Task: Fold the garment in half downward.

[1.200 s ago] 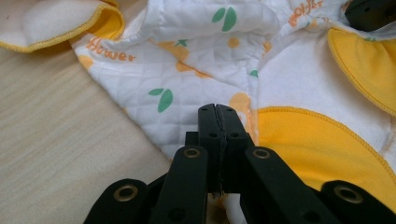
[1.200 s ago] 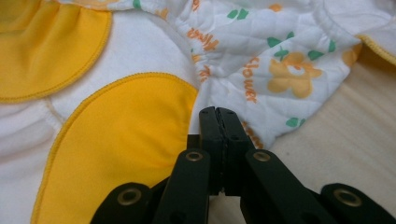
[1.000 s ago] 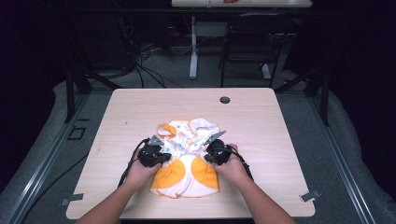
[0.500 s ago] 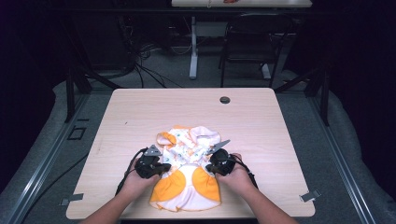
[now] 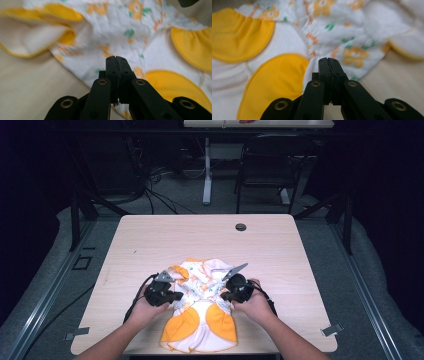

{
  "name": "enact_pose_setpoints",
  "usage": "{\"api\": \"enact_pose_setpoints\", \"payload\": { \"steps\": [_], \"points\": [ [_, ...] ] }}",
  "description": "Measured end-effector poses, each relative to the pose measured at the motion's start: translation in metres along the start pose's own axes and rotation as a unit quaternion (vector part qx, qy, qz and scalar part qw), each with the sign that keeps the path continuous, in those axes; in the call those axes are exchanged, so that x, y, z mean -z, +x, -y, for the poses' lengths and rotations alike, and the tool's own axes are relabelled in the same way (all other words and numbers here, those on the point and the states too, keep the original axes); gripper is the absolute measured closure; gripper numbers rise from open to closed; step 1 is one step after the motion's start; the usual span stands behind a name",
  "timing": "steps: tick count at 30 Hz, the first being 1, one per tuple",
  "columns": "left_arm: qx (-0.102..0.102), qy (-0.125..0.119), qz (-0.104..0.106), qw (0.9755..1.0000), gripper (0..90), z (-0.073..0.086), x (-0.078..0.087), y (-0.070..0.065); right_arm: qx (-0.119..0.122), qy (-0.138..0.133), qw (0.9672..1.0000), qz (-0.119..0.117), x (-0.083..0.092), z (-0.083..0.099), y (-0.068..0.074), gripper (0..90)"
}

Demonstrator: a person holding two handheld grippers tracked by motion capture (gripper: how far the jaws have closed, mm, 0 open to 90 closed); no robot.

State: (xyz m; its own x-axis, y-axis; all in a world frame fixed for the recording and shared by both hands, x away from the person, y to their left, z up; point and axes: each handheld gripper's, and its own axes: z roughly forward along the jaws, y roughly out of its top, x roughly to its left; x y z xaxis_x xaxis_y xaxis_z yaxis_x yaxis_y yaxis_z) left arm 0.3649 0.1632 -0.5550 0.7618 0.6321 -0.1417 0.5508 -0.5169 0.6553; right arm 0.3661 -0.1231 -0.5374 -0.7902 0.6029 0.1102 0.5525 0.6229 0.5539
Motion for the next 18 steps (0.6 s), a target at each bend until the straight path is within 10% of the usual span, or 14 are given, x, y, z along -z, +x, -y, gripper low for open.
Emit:
{"api": "enact_pose_setpoints", "payload": {
  "steps": [7,18],
  "points": [
    [0.012,-0.014,-0.025,0.9995,88.7,-0.050,-0.006,0.041,0.000,-0.010,0.9993,0.037,-0.005,-0.041,-0.029,89.8],
    [0.032,-0.014,-0.044,0.9984,82.2,-0.070,-0.027,0.063,-0.041,-0.025,0.9968,0.064,-0.026,-0.072,-0.060,82.6]
  ]
}}
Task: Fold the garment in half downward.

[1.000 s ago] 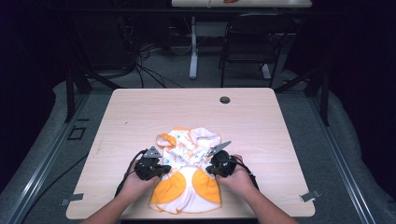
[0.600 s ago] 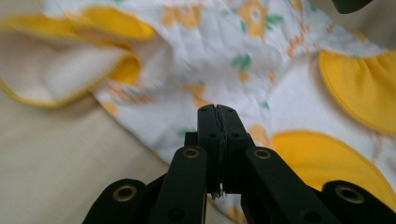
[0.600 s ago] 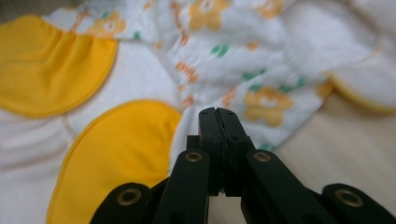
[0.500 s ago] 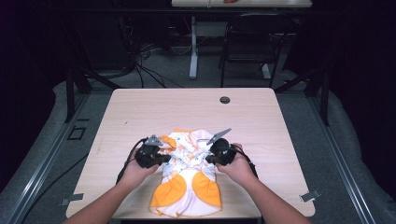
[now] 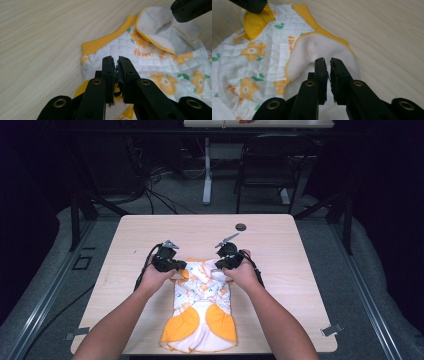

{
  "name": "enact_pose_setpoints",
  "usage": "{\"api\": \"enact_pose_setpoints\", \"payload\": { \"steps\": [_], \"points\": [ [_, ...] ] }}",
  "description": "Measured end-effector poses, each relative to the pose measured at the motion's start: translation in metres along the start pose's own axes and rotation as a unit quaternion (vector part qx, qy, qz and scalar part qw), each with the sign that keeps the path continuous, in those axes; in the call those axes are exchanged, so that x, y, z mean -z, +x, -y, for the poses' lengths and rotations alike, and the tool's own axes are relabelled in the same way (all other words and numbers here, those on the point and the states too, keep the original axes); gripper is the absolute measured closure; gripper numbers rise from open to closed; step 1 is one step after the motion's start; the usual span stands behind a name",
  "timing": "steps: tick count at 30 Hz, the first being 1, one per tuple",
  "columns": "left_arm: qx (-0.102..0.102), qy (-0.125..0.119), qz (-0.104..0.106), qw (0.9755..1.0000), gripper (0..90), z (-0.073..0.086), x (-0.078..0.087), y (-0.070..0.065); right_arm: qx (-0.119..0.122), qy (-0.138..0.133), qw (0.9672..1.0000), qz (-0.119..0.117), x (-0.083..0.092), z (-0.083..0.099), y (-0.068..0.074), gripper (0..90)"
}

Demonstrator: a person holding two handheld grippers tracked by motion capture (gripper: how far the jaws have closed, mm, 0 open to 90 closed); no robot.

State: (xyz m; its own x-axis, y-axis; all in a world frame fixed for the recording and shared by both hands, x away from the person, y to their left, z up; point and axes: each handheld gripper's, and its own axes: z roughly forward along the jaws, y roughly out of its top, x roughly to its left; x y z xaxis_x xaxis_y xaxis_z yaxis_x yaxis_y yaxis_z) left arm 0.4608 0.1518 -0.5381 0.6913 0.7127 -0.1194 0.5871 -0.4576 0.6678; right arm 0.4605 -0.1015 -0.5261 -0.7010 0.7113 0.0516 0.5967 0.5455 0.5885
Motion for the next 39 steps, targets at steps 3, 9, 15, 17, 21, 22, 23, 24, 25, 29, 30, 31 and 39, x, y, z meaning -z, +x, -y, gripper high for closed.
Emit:
{"api": "enact_pose_setpoints", "payload": {
  "steps": [3,9,15,17,21,22,23,24,25,29,30,31,39],
  "points": [
    [0.002,0.006,-0.016,0.9999,76.1,0.000,-0.005,0.007,-0.005,-0.003,0.9998,0.018,-0.006,-0.003,-0.004,76.2],
    [0.006,0.005,-0.034,0.9994,63.0,0.000,-0.013,0.011,-0.017,-0.005,0.9993,0.033,-0.015,-0.002,-0.012,66.2],
    [0.015,0.018,-0.044,0.9988,59.2,0.005,-0.023,0.015,-0.016,0.015,0.9991,0.036,-0.025,0.002,-0.016,61.1],
    [0.020,0.018,-0.040,0.9989,58.8,0.007,-0.024,0.016,-0.017,0.020,0.9991,0.033,-0.027,0.003,-0.017,59.0],
    [0.033,0.019,-0.036,0.9986,57.7,0.013,-0.026,0.018,-0.016,0.041,0.9986,0.028,-0.032,0.006,-0.017,58.4],
    [0.032,0.019,-0.036,0.9986,57.5,0.014,-0.027,0.018,-0.013,0.048,0.9984,0.027,-0.033,0.007,-0.017,58.3],
    [0.032,0.019,-0.033,0.9987,57.5,0.014,-0.027,0.019,-0.016,0.049,0.9984,0.026,-0.034,0.008,-0.018,58.0],
    [0.032,0.019,-0.033,0.9987,57.5,0.014,-0.027,0.019,-0.016,0.049,0.9984,0.026,-0.034,0.008,-0.018,58.0],
    [0.037,0.017,-0.031,0.9987,57.5,0.015,-0.026,0.020,-0.018,0.053,0.9981,0.025,-0.033,0.008,-0.020,57.7],
    [0.032,0.016,-0.036,0.9987,57.4,0.015,-0.027,0.019,-0.044,0.044,0.9980,0.000,-0.033,0.006,-0.021,59.0],
    [0.032,0.016,-0.036,0.9987,57.5,0.015,-0.027,0.019,-0.045,0.036,0.9983,0.005,-0.033,0.006,-0.021,58.8],
    [0.029,0.016,-0.035,0.9988,57.9,0.015,-0.027,0.018,-0.039,0.032,0.9986,0.012,-0.032,0.005,-0.021,58.1],
    [0.025,0.014,-0.031,0.9991,65.2,0.014,-0.028,0.016,-0.060,0.021,0.9980,0.003,-0.034,0.003,-0.023,56.3]
  ]
}}
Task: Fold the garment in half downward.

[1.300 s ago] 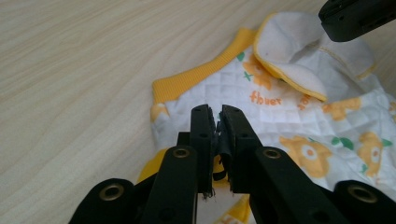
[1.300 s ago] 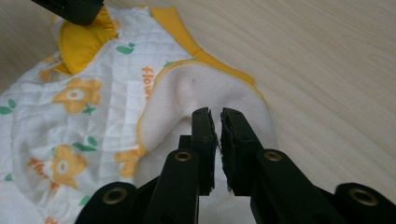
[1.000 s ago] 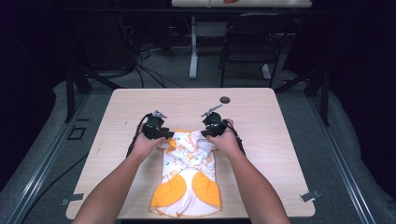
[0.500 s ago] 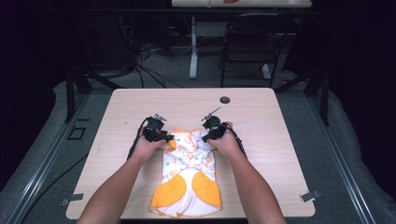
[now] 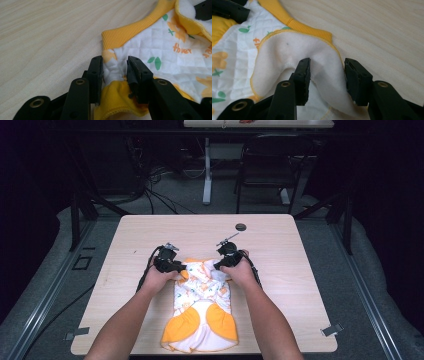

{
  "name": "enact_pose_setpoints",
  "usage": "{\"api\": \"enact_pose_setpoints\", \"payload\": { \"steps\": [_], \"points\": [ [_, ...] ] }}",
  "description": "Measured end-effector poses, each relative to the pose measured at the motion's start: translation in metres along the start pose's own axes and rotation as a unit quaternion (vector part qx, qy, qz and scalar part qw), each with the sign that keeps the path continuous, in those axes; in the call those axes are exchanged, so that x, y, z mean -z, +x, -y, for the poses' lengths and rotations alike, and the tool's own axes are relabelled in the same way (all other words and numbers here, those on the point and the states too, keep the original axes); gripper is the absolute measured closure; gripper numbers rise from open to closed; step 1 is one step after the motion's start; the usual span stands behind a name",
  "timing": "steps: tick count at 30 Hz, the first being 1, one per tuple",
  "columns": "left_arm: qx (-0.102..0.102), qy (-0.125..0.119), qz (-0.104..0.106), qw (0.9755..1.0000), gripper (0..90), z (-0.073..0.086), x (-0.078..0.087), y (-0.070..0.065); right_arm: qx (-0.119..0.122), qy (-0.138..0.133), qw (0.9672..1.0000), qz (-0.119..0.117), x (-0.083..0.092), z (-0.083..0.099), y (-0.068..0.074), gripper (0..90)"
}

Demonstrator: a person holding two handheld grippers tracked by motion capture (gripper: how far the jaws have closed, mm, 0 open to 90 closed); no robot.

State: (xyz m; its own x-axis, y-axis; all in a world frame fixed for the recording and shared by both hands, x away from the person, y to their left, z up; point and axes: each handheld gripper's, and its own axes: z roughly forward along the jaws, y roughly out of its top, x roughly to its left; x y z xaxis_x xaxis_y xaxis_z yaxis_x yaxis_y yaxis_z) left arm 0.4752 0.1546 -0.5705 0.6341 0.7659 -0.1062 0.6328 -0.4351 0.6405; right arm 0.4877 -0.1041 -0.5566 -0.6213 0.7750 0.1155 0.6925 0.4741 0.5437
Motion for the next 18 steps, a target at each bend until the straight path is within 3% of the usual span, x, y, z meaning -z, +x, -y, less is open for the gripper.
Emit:
{"api": "enact_pose_setpoints", "payload": {
  "steps": [2,4,10,18],
  "points": [
    [-0.001,0.000,0.005,1.0000,68.0,0.000,0.000,0.000,-0.001,0.015,0.9999,-0.006,-0.002,0.000,-0.002,60.1],
    [0.000,0.001,0.010,1.0000,71.2,0.000,0.000,0.000,-0.002,0.013,0.9998,-0.014,-0.004,0.001,0.000,66.8],
    [0.016,0.006,0.024,0.9996,81.7,0.000,0.001,0.001,0.020,0.029,0.9992,-0.021,-0.002,0.002,0.004,81.3],
    [0.008,0.004,0.020,0.9998,84.7,-0.005,0.008,-0.005,0.038,0.017,0.9988,-0.024,0.012,0.000,0.007,84.7]
  ]
}}
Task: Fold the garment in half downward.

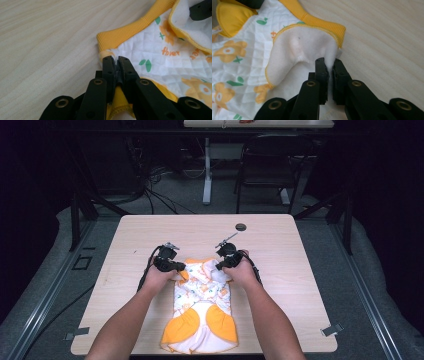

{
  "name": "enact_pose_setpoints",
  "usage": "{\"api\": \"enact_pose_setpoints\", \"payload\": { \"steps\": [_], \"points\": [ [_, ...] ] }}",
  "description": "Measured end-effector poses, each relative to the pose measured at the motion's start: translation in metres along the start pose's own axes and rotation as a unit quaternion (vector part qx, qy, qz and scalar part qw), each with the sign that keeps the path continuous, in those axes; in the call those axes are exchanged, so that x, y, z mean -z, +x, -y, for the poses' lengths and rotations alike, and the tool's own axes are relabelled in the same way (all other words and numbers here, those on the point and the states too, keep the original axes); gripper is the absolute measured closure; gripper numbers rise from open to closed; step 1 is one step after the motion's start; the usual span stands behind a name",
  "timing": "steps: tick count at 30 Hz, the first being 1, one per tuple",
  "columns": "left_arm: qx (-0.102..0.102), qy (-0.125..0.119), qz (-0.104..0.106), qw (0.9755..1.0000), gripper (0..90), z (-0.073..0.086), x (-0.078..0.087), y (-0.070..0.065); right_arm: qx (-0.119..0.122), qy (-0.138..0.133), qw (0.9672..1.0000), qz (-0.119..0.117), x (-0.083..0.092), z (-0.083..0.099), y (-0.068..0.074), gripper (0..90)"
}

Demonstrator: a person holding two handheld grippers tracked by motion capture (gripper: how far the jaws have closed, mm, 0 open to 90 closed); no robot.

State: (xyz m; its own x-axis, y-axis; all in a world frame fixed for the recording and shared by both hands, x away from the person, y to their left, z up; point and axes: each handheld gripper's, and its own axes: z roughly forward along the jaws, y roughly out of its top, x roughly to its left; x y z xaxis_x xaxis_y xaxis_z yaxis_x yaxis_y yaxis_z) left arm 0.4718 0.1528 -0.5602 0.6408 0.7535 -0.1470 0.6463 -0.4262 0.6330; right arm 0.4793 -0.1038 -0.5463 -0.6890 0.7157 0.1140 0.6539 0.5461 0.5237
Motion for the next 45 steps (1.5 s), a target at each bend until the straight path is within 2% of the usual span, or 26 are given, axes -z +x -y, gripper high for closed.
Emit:
{"api": "enact_pose_setpoints", "payload": {
  "steps": [3,4,9,10,11,12,17,20,23,27,30,34,36,41,45],
  "points": [
    [-0.008,-0.004,0.000,1.0000,85.1,-0.002,0.005,-0.001,0.002,-0.010,0.9999,-0.002,0.005,0.001,0.000,84.8],
    [-0.012,-0.014,0.002,0.9998,85.1,-0.006,0.012,-0.002,0.010,-0.016,0.9998,0.000,0.010,0.001,0.001,84.9],
    [-0.022,-0.027,0.001,0.9994,85.1,-0.012,0.025,-0.005,0.025,-0.029,0.9992,0.004,0.022,0.000,0.005,84.9],
    [-0.026,-0.037,-0.003,0.9990,85.1,-0.015,0.031,-0.007,0.036,-0.041,0.9984,0.011,0.029,0.000,0.006,85.0],
    [-0.026,-0.037,-0.003,0.9990,85.2,-0.015,0.031,-0.007,0.036,-0.041,0.9984,0.011,0.029,0.000,0.006,85.0],
    [-0.032,-0.040,-0.004,0.9987,85.2,-0.019,0.037,-0.008,0.038,-0.055,0.9977,0.013,0.034,0.000,0.008,85.1],
    [-0.041,-0.051,-0.007,0.9978,85.2,-0.025,0.046,-0.010,0.052,-0.064,0.9964,0.023,0.044,-0.001,0.011,85.1],
    [-0.045,-0.064,-0.016,0.9968,85.2,-0.030,0.055,-0.011,0.065,-0.081,0.9939,0.037,0.058,-0.009,0.015,85.0],
    [-0.044,-0.070,-0.017,0.9964,85.2,-0.033,0.059,-0.011,0.071,-0.086,0.9928,0.044,0.065,-0.015,0.017,85.1],
    [-0.049,-0.083,-0.026,0.9950,85.2,-0.039,0.065,-0.011,0.076,-0.096,0.9910,0.053,0.071,-0.020,0.019,85.1],
    [-0.057,-0.100,-0.031,0.9929,85.2,-0.045,0.072,-0.011,0.085,-0.100,0.9893,0.065,0.078,-0.025,0.022,85.0],
    [-0.066,-0.116,-0.034,0.9905,85.2,-0.050,0.081,-0.012,0.090,-0.118,0.9861,0.074,0.086,-0.027,0.023,85.0],
    [-0.073,-0.119,-0.030,0.9897,85.1,-0.051,0.083,-0.014,0.089,-0.128,0.9849,0.075,0.090,-0.026,0.024,85.0],
    [-0.080,-0.125,-0.029,0.9886,85.2,-0.046,0.084,-0.019,0.101,-0.123,0.9844,0.075,0.094,-0.021,0.026,84.9],
    [-0.085,-0.122,-0.022,0.9886,85.1,-0.042,0.086,-0.021,0.112,-0.122,0.9836,0.072,0.094,-0.015,0.031,84.8]
  ]
}}
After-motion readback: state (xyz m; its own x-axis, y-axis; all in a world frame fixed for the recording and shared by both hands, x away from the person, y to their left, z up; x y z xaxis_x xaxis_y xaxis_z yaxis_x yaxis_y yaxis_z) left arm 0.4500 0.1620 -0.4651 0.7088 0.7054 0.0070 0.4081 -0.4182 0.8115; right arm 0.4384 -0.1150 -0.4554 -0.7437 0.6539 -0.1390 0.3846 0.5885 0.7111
